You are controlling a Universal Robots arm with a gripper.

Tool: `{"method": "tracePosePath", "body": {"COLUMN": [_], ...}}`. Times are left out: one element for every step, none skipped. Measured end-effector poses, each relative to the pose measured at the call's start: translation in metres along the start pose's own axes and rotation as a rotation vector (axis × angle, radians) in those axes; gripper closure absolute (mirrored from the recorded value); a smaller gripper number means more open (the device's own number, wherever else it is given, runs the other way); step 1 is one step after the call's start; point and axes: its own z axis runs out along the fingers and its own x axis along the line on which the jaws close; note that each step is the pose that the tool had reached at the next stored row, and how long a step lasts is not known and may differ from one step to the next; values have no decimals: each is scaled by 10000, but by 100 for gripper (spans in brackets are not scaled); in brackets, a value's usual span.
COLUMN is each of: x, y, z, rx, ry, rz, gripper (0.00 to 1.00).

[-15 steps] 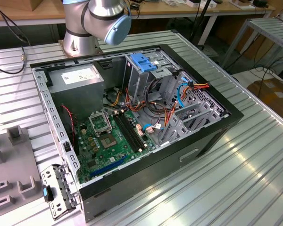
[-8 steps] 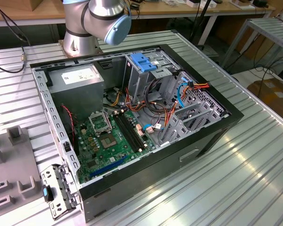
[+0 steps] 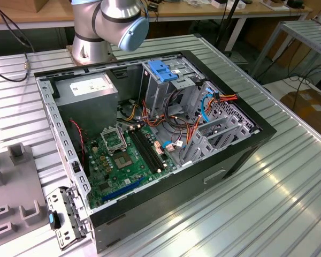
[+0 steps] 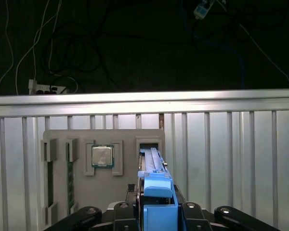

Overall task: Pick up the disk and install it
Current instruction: 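Pick up the disk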

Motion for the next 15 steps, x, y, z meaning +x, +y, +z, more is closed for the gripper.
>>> {"method": "tracePosePath", "body": {"x": [0, 1, 1, 2, 2, 2, 2, 2, 3, 3, 3, 3, 4, 4, 4], "y": [0, 0, 0, 0, 0, 0, 0, 0, 0, 0, -1, 0, 0, 0, -1], "z": [-18, -48, -70, -87, -96, -105, -115, -124, -142, -152, -162, -172, -181, -190, -201], "rx": [-1, -1, 0, 0, 0, 0, 1, -1, -1, -1, -1, -1, 0, 0, -1], "ry": [0, 0, 0, 0, 0, 0, 0, 0, 0, 1, 0, 0, 0, 0, 1], "rz": [0, 0, 0, 1, 0, 0, 0, 0, 0, 0, 1, 0, 0, 0, 0], "gripper": [63, 63, 63, 63, 63, 63, 63, 63, 63, 63, 63, 63, 63, 63, 63]}}
